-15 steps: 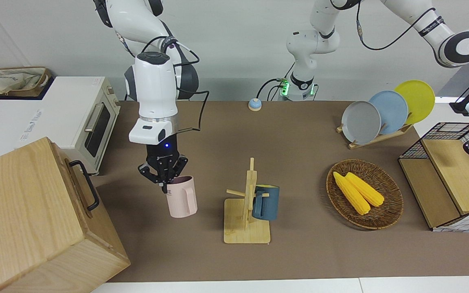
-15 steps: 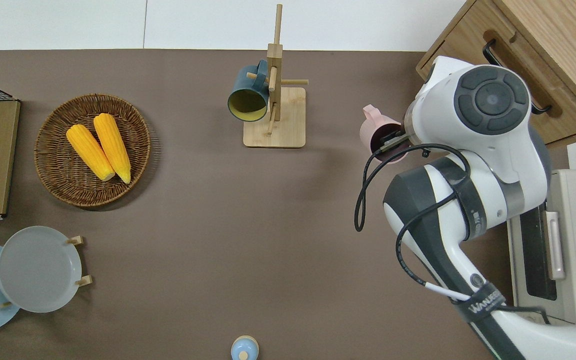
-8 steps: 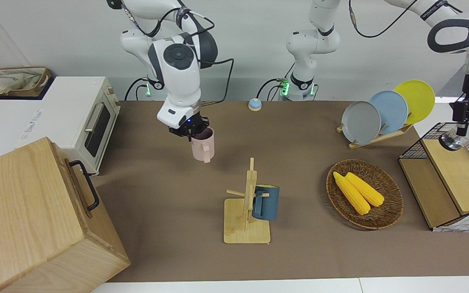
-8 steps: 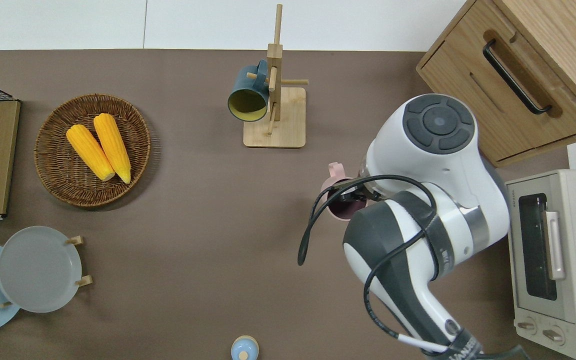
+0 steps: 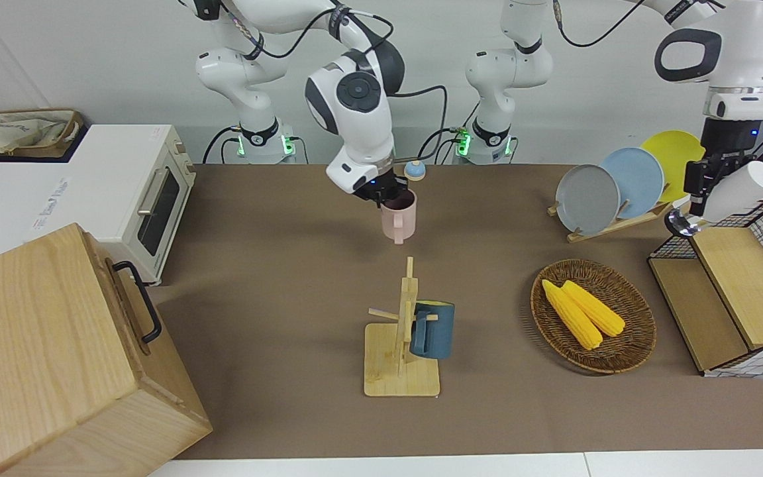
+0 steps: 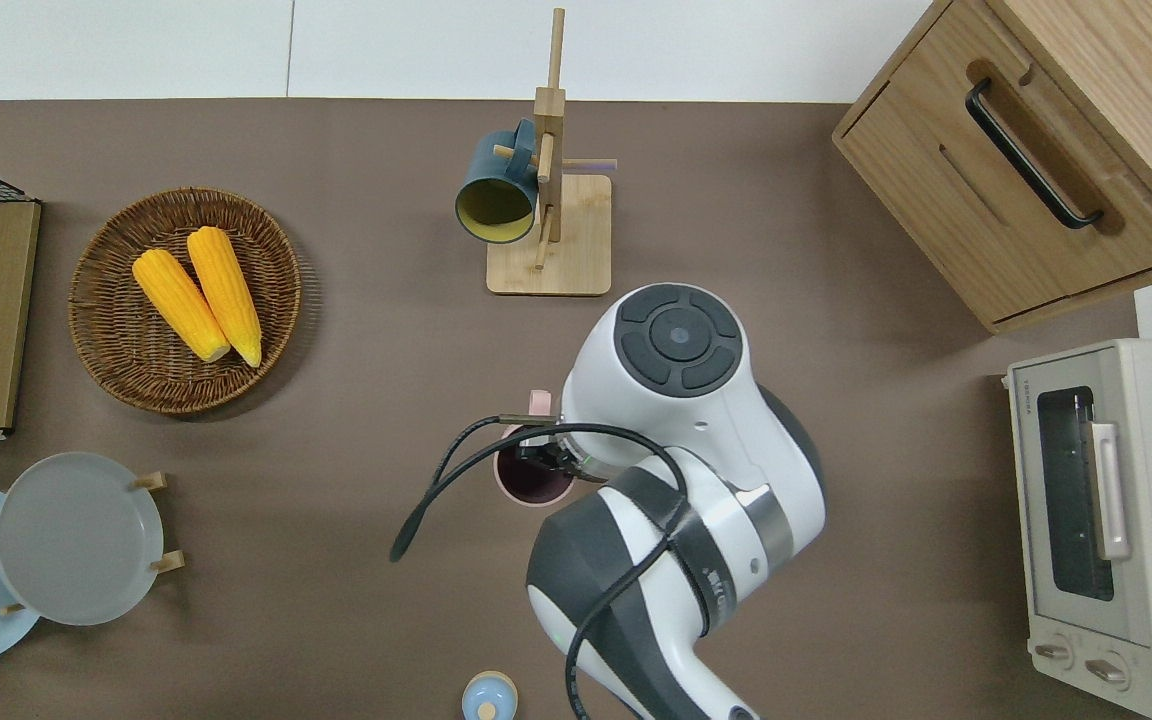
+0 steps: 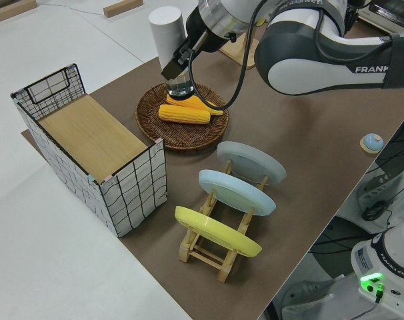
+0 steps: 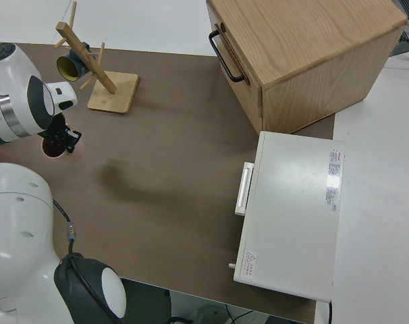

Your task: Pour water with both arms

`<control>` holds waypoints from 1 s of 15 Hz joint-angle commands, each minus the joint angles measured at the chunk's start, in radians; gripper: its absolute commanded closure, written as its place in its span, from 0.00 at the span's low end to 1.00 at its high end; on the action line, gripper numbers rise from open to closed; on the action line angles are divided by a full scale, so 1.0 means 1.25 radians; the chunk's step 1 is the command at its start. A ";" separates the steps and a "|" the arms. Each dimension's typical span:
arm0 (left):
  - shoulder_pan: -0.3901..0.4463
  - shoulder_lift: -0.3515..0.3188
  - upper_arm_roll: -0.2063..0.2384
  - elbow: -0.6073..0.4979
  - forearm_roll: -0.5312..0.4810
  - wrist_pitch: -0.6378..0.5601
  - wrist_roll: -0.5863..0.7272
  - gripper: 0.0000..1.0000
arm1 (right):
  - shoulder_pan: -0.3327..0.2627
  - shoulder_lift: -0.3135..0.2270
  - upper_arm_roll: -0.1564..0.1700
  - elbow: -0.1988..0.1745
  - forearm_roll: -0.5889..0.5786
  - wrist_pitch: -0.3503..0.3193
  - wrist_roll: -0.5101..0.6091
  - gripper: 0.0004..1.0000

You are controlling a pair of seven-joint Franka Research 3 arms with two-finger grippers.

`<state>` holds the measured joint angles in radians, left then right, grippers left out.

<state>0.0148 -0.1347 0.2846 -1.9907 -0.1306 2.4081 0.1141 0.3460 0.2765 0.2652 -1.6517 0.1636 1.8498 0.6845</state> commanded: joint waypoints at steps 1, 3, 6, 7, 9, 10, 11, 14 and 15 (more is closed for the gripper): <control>0.004 -0.119 -0.053 -0.111 0.093 0.030 -0.115 0.99 | 0.101 0.083 -0.082 0.061 0.075 0.046 0.111 1.00; 0.004 -0.150 -0.103 -0.150 0.144 0.030 -0.217 0.99 | 0.145 0.138 -0.116 0.130 0.080 0.052 0.179 1.00; 0.004 -0.192 -0.142 -0.200 0.177 0.030 -0.284 0.99 | 0.167 0.159 -0.135 0.138 0.145 0.099 0.198 1.00; 0.004 -0.204 -0.151 -0.217 0.184 0.030 -0.296 0.99 | 0.172 0.167 -0.137 0.140 0.155 0.117 0.207 1.00; 0.004 -0.220 -0.169 -0.237 0.187 0.028 -0.317 0.99 | 0.186 0.181 -0.140 0.140 0.172 0.159 0.249 1.00; 0.004 -0.227 -0.178 -0.247 0.187 0.026 -0.321 0.99 | 0.196 0.190 -0.140 0.140 0.181 0.180 0.259 1.00; 0.004 -0.231 -0.188 -0.256 0.187 0.024 -0.322 0.99 | 0.207 0.198 -0.140 0.140 0.184 0.191 0.266 1.00; 0.004 -0.236 -0.223 -0.274 0.187 0.011 -0.335 0.99 | 0.223 0.213 -0.139 0.138 0.187 0.207 0.299 1.00; 0.004 -0.235 -0.229 -0.281 0.187 0.011 -0.337 0.99 | 0.231 0.217 -0.138 0.138 0.188 0.208 0.313 1.00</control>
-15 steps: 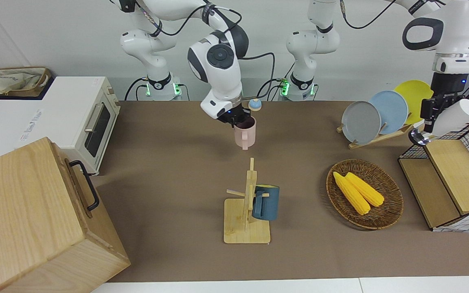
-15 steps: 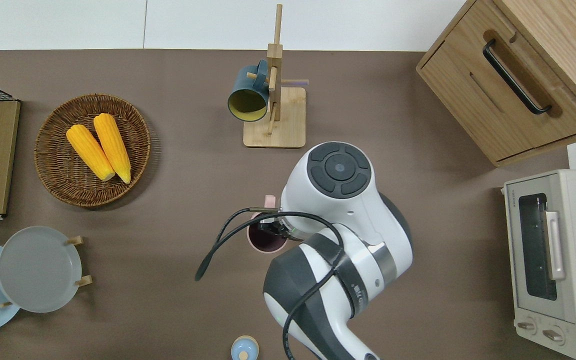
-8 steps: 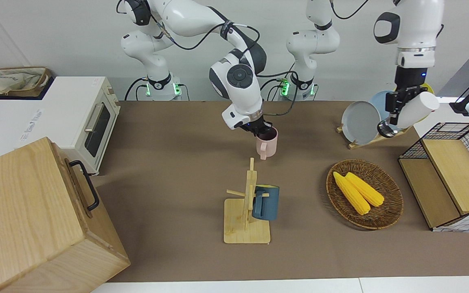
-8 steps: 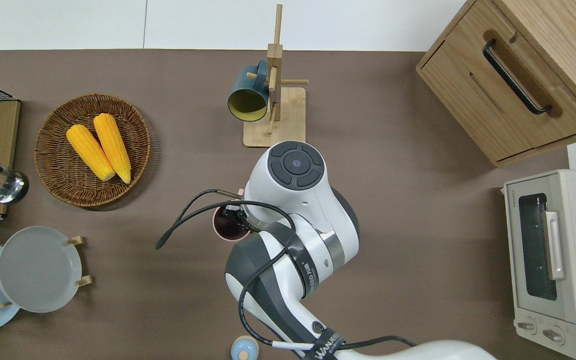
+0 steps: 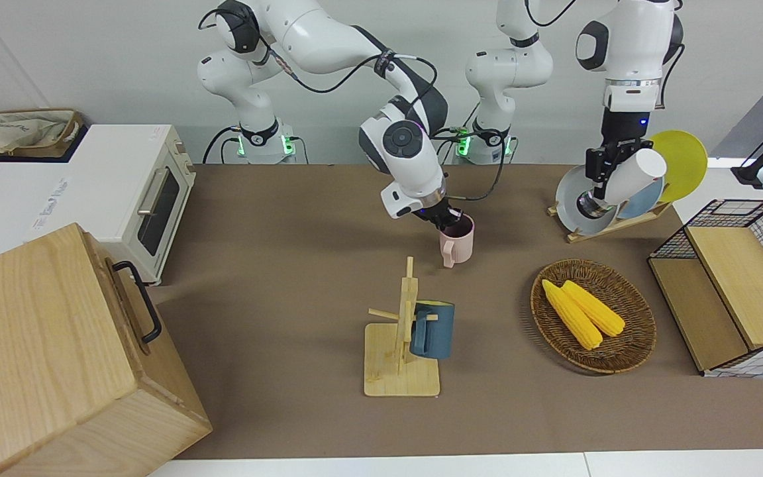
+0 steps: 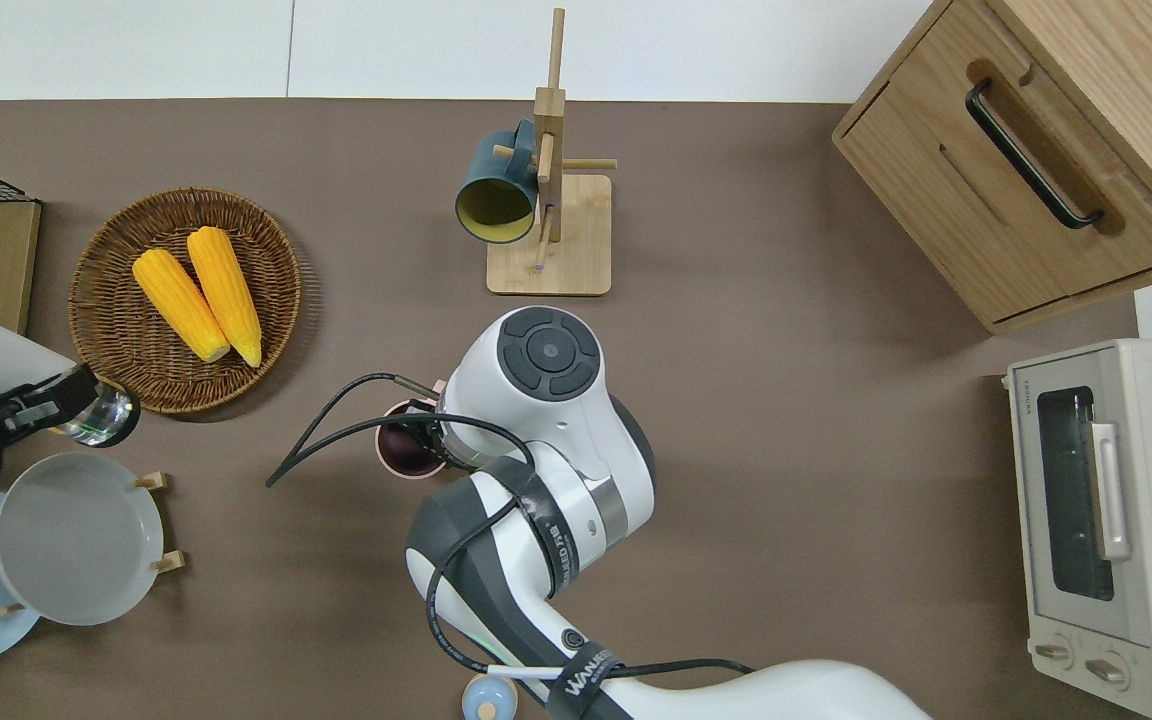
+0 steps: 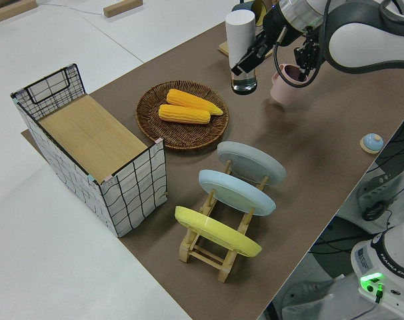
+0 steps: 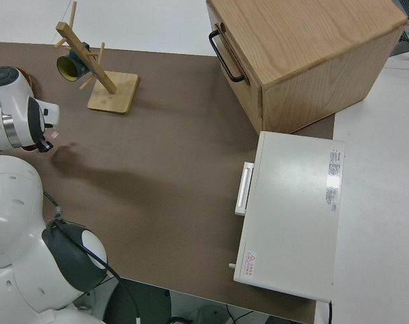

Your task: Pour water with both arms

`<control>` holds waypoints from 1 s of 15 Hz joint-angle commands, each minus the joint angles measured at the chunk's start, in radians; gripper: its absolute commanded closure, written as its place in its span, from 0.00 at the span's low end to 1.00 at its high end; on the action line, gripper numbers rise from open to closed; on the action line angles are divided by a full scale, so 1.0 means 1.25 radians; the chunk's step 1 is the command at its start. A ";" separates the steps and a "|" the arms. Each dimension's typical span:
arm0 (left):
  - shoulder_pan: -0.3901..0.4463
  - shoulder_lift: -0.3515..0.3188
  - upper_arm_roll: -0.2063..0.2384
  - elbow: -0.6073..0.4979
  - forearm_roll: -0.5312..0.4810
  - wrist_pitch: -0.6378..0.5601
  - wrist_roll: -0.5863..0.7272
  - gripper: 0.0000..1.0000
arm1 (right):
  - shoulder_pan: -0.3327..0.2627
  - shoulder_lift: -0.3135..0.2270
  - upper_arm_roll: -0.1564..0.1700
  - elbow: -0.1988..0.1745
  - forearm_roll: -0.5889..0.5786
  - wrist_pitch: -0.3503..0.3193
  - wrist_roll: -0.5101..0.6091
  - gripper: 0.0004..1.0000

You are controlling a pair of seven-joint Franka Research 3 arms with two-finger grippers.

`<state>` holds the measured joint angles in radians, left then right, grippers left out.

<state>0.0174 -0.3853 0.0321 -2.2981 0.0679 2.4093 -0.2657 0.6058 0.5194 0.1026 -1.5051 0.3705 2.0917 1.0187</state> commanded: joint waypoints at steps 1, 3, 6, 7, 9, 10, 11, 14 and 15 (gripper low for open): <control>0.001 -0.034 -0.035 -0.041 0.028 0.008 -0.035 0.99 | 0.032 0.029 -0.008 0.021 0.029 0.014 0.050 1.00; -0.008 -0.034 -0.040 -0.048 0.028 0.007 -0.040 0.99 | 0.038 0.040 -0.010 0.021 0.041 0.024 0.050 1.00; -0.011 -0.032 -0.047 -0.055 0.028 0.005 -0.040 0.99 | 0.048 0.056 -0.010 0.020 0.045 0.062 0.050 1.00; -0.011 -0.030 -0.048 -0.059 0.028 0.005 -0.040 0.99 | 0.053 0.061 -0.010 0.020 0.045 0.074 0.050 1.00; -0.011 -0.028 -0.053 -0.067 0.027 0.007 -0.041 0.99 | 0.057 0.067 -0.010 0.020 0.045 0.091 0.051 0.60; -0.013 -0.028 -0.054 -0.069 0.027 0.007 -0.041 0.99 | 0.057 0.069 -0.010 0.020 0.044 0.091 0.051 0.37; -0.019 -0.028 -0.053 -0.070 0.027 0.007 -0.041 0.99 | 0.057 0.070 -0.010 0.021 0.044 0.096 0.054 0.17; -0.020 -0.027 -0.053 -0.070 0.025 0.007 -0.041 0.99 | 0.055 0.064 -0.016 0.043 0.044 0.089 0.097 0.01; -0.020 -0.026 -0.053 -0.070 0.025 0.007 -0.041 0.99 | 0.049 0.059 -0.016 0.064 0.045 0.084 0.126 0.01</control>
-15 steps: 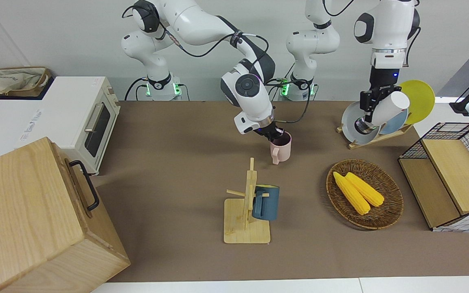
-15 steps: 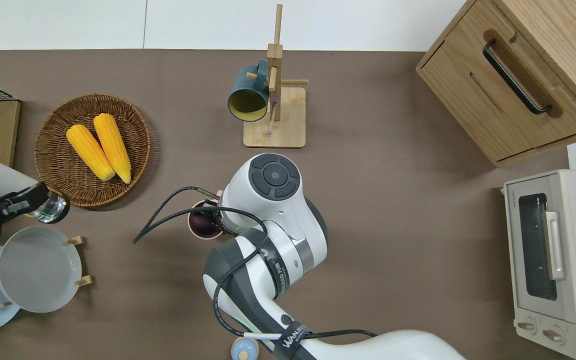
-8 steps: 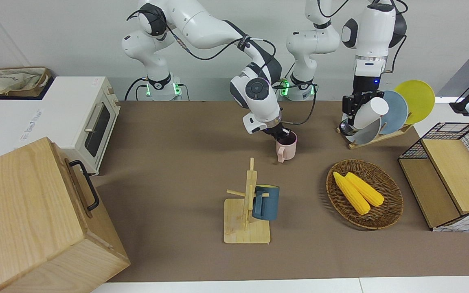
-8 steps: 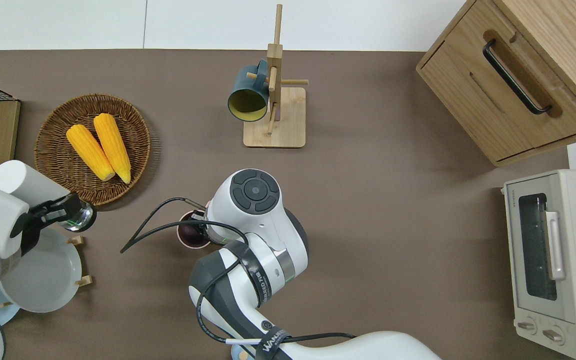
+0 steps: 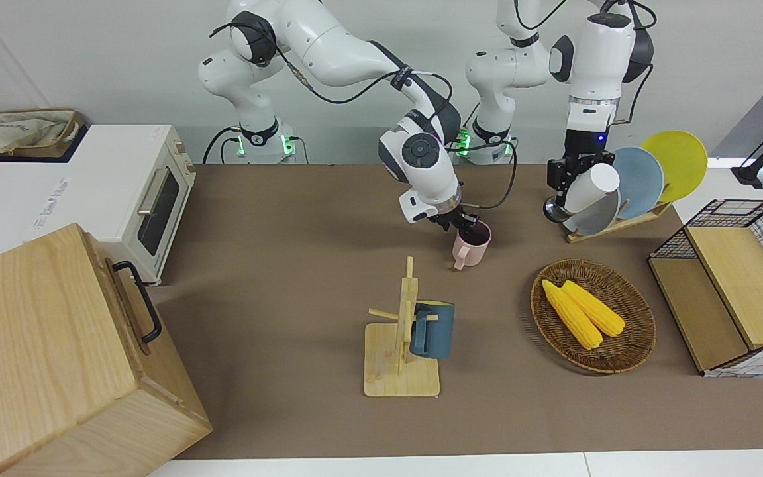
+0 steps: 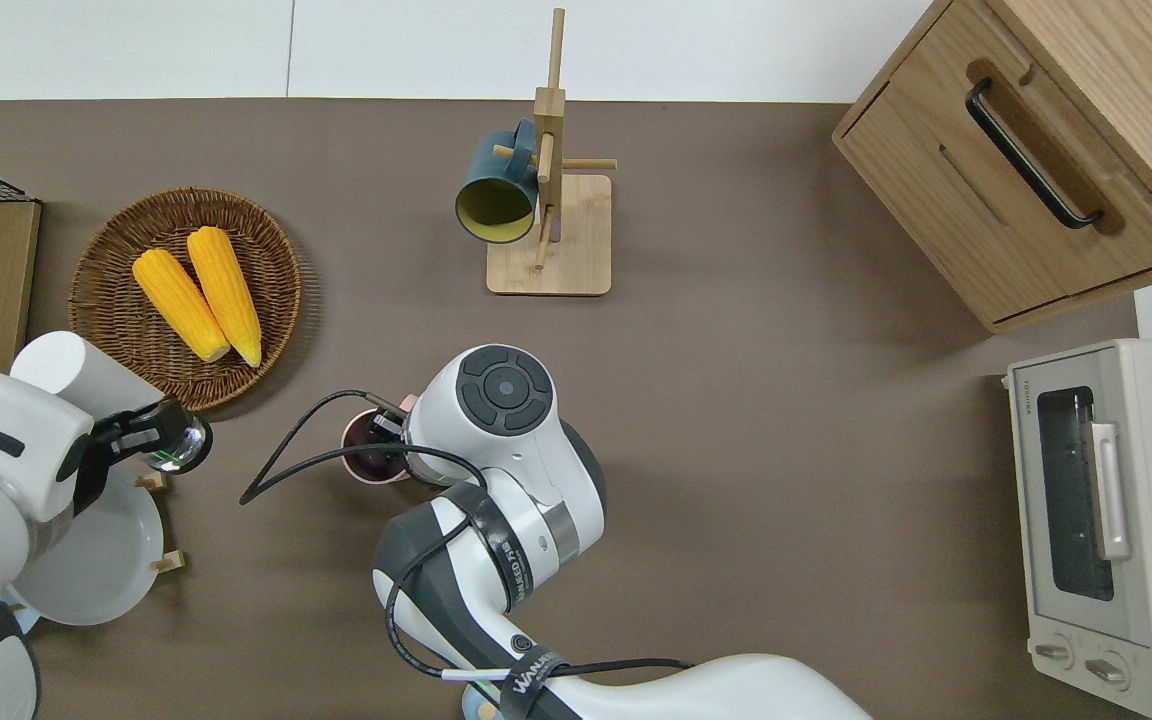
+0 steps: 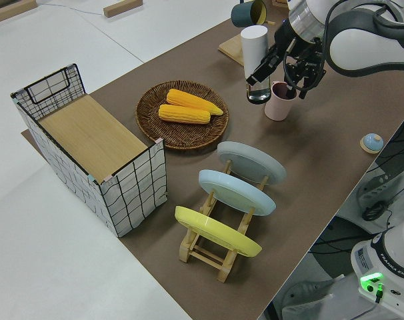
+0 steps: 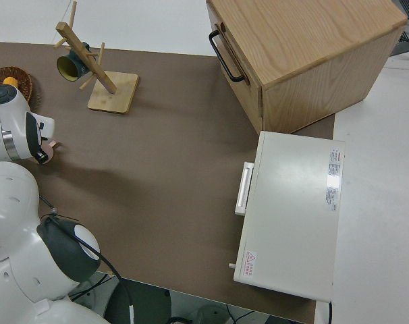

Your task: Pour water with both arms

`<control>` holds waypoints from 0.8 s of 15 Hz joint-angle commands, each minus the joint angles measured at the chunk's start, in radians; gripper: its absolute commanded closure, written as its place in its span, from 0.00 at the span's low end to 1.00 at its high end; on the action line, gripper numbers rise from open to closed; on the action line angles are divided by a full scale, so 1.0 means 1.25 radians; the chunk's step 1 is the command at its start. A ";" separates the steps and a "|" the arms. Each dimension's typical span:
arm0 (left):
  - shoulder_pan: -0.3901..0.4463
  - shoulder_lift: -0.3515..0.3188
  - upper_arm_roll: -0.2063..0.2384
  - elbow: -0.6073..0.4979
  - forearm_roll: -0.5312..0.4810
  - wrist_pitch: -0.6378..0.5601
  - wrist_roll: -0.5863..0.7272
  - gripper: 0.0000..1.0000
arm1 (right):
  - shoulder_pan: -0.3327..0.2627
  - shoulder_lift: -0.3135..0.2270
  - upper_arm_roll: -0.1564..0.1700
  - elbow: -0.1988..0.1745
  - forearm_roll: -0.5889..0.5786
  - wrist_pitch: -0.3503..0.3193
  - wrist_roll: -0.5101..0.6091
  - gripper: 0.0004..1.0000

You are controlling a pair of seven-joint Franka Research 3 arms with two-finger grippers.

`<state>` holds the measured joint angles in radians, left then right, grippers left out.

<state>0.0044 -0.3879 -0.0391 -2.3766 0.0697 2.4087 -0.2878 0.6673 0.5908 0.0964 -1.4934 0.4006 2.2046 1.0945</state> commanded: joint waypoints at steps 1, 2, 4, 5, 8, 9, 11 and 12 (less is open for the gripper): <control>-0.010 -0.023 0.004 -0.007 0.022 0.007 -0.024 0.99 | -0.006 -0.004 -0.010 0.068 0.024 -0.011 0.087 0.01; -0.011 -0.023 0.003 -0.008 0.022 0.007 -0.023 0.99 | -0.009 -0.017 -0.010 0.074 0.038 -0.011 0.093 0.01; -0.021 -0.025 0.003 -0.013 0.022 0.006 -0.020 0.99 | -0.033 -0.050 -0.010 0.071 0.048 -0.017 0.091 0.01; -0.034 -0.026 0.003 -0.016 0.022 -0.001 -0.024 0.99 | -0.049 -0.065 -0.006 0.067 0.046 -0.028 0.089 0.01; -0.065 -0.042 0.003 -0.019 0.015 -0.057 -0.025 0.99 | -0.174 -0.137 0.050 0.038 0.042 -0.115 0.024 0.01; -0.072 -0.047 0.003 -0.020 0.015 -0.066 -0.024 0.99 | -0.223 -0.167 0.075 0.014 0.042 -0.144 -0.016 0.01; -0.083 -0.063 0.002 -0.033 0.013 -0.074 -0.024 0.99 | -0.288 -0.220 0.092 -0.026 0.031 -0.208 -0.095 0.01; -0.092 -0.071 0.002 -0.044 0.012 -0.075 -0.024 0.99 | -0.307 -0.239 0.092 -0.037 0.009 -0.248 -0.138 0.01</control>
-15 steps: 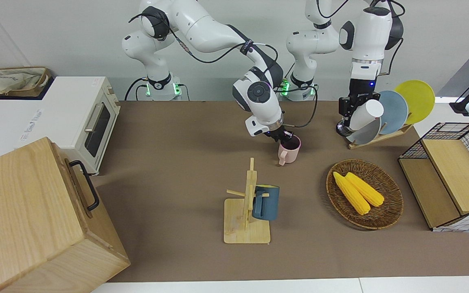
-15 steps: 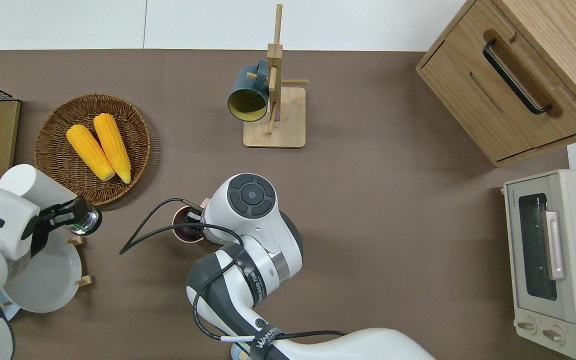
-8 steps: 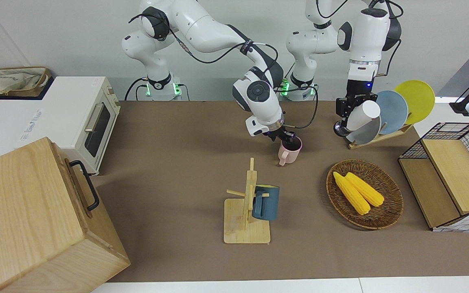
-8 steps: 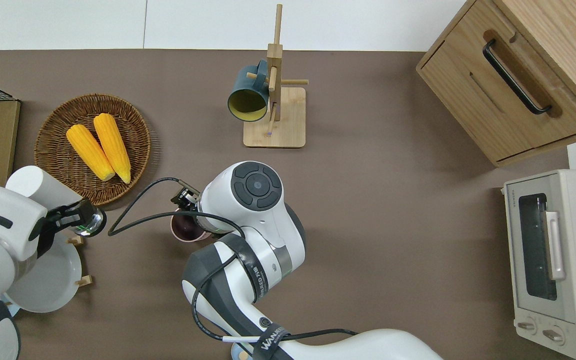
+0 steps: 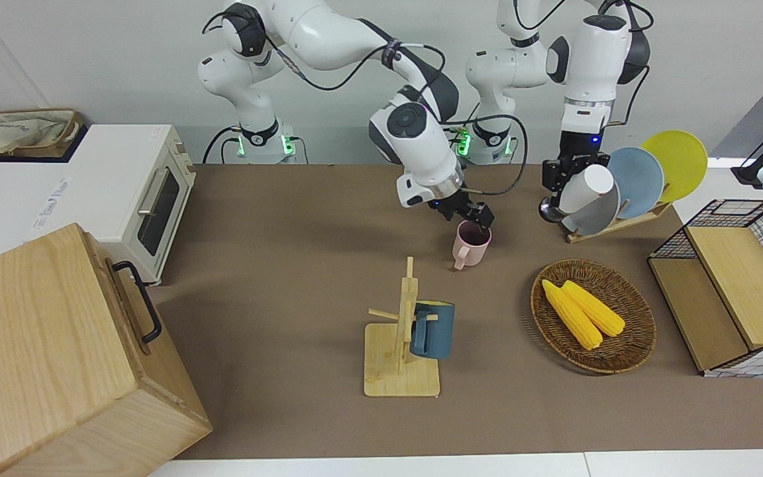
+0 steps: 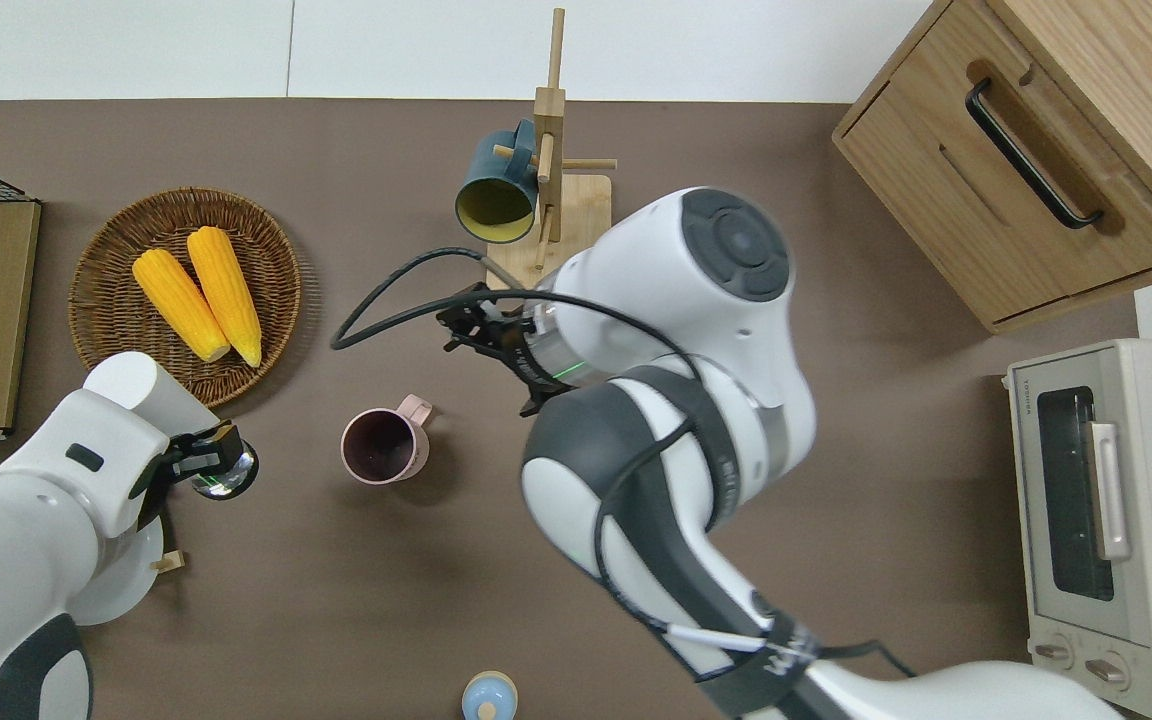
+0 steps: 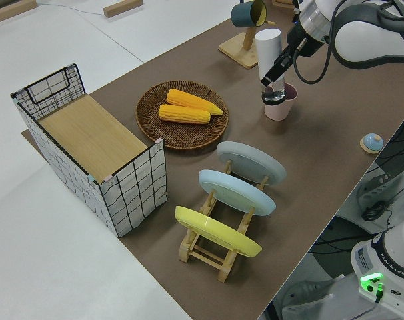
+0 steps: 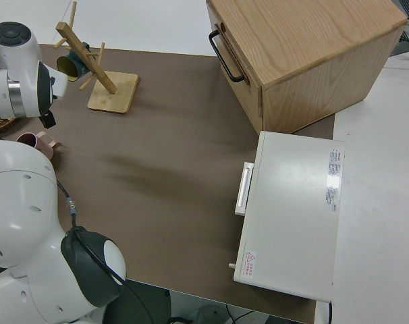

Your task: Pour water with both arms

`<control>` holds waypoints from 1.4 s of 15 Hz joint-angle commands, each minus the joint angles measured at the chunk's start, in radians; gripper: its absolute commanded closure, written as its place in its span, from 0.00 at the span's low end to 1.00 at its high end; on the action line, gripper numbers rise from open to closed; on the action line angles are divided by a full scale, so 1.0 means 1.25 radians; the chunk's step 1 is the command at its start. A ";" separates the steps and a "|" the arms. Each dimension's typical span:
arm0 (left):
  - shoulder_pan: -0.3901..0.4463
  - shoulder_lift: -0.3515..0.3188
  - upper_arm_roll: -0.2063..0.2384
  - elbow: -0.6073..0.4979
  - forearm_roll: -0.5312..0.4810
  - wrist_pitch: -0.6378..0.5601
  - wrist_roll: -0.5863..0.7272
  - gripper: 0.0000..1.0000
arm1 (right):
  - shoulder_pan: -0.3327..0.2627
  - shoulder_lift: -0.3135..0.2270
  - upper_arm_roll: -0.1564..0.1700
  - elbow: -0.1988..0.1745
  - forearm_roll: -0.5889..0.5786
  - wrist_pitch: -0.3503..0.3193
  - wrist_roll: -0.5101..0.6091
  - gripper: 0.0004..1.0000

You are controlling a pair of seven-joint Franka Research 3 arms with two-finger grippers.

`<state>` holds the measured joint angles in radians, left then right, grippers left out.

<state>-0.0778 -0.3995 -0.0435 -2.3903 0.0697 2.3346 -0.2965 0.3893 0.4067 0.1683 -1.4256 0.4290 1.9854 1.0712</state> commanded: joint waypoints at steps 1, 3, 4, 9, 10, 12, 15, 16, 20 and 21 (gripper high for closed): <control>-0.036 -0.069 0.005 -0.043 0.009 -0.017 -0.017 0.99 | -0.101 -0.106 0.035 -0.098 -0.051 -0.112 -0.159 0.01; -0.048 -0.082 0.005 -0.057 0.009 -0.029 -0.017 0.99 | -0.137 -0.139 0.035 -0.114 -0.124 -0.183 -0.254 0.01; -0.062 -0.093 0.005 -0.068 0.009 -0.037 -0.017 0.99 | -0.155 -0.152 0.035 -0.116 -0.148 -0.211 -0.304 0.01; -0.114 -0.126 0.005 -0.114 -0.031 -0.039 -0.018 0.99 | -0.222 -0.207 0.011 -0.120 -0.301 -0.302 -0.561 0.01; -0.121 -0.138 0.005 -0.126 -0.045 -0.039 -0.018 0.99 | -0.228 -0.220 0.002 -0.120 -0.332 -0.308 -0.602 0.01; -0.141 -0.145 0.004 -0.142 -0.053 -0.039 -0.019 0.99 | -0.246 -0.243 -0.017 -0.120 -0.363 -0.321 -0.685 0.01; -0.186 -0.144 0.004 -0.156 -0.054 -0.036 -0.058 0.99 | -0.275 -0.266 -0.046 -0.120 -0.374 -0.329 -0.781 0.01; -0.194 -0.141 0.004 -0.157 -0.054 -0.033 -0.060 0.99 | -0.292 -0.274 -0.046 -0.119 -0.379 -0.329 -0.810 0.01; -0.211 -0.119 0.004 -0.160 -0.063 -0.027 -0.060 0.99 | -0.333 -0.313 -0.046 -0.117 -0.389 -0.339 -0.881 0.01; -0.211 -0.105 0.004 -0.158 -0.063 -0.028 -0.059 0.99 | -0.338 -0.323 -0.046 -0.113 -0.398 -0.346 -0.898 0.01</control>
<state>-0.3215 -0.5326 -0.0480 -2.5843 0.0039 2.2930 -0.3587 0.0011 0.0642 0.0949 -1.5427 -0.0312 1.5725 0.0176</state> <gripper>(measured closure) 0.348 0.004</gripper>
